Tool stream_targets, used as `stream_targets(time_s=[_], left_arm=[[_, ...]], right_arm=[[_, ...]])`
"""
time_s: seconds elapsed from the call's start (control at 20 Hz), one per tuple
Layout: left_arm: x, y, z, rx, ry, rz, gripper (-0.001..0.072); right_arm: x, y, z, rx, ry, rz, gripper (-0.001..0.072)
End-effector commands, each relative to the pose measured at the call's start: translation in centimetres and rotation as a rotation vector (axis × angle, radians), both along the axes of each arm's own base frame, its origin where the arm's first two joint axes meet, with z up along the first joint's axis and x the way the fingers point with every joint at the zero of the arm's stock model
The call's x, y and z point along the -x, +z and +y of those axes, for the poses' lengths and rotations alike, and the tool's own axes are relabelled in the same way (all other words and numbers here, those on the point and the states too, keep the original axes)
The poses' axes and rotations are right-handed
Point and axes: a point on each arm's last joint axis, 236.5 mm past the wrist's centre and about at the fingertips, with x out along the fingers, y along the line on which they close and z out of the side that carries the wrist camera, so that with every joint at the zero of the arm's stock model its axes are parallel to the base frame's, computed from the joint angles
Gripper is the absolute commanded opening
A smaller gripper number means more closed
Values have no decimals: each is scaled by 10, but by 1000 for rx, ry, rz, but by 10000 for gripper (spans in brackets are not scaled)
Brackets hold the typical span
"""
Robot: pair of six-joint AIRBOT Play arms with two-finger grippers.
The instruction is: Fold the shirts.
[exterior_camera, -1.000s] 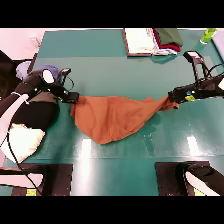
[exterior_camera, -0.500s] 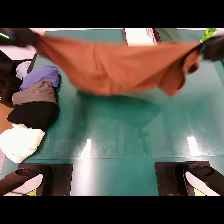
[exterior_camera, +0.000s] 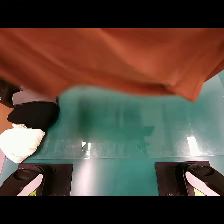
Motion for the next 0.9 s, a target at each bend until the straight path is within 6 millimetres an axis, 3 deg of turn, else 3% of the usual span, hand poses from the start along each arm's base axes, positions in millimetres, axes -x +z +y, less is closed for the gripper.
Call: stream_targets(time_s=[0.0, 0.05, 0.15, 0.3, 0.4, 0.5, 0.6, 0.65, 0.75, 0.8, 0.85], left_arm=[[-25, -8, -4, -9, 3, 39, 26], [-50, -33, -8, -28, 2, 133, 26], [-110, -108, -18, -75, -1, 385, 26], [-185, -261, -34, -143, -17, 806, 27], [-218, -361, -40, -175, -19, 1025, 27], [-241, -442, -44, -194, -16, 1162, 27], [-255, -497, -46, -205, -14, 1246, 27], [-259, -515, -46, -208, -13, 1269, 28], [-267, -527, -47, -204, -10, 1267, 29], [-270, -524, -48, -201, -9, 1254, 126], [-271, -520, -48, -198, -7, 1241, 481]], right_arm=[[-9, -34, -4, 9, -28, 115, 16], [-16, -59, -2, 8, -33, 201, 16], [-30, -116, 1, 39, -32, 404, 16], [-47, -222, 9, 80, -17, 783, 17], [-69, -283, 25, -10, 54, 934, 17], [-108, -332, 15, -97, 22, 954, 17], [-148, -363, -10, -149, -57, 920, 17], [-163, -372, -20, -175, -80, 904, 17], [-182, -381, -35, -184, -104, 893, 19], [-190, -380, -40, -183, -108, 885, 99], [-198, -376, -45, -187, -116, 870, 392]])
